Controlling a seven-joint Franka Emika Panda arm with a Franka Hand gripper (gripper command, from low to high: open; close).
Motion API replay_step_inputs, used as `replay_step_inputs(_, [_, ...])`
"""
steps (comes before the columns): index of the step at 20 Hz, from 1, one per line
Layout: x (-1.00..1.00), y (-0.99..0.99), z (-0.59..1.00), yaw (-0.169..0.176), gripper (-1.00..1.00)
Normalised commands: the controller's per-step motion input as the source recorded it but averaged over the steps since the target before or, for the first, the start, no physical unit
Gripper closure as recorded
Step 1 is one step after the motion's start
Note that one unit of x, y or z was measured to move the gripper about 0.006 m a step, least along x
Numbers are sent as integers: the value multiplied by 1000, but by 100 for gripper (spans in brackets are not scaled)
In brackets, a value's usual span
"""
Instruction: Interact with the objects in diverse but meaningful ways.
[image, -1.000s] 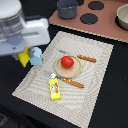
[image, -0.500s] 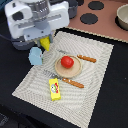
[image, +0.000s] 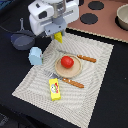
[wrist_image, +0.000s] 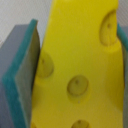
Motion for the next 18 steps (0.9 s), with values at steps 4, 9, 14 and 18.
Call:
replay_step_inputs(4, [109, 480, -541, 26, 100])
replay_step_inputs(9, [0, 261, -105, 1, -100])
replay_step_inputs(14, [37, 229, 649, 0, -100])
replay_step_inputs(18, [82, 271, 1000, 0, -100])
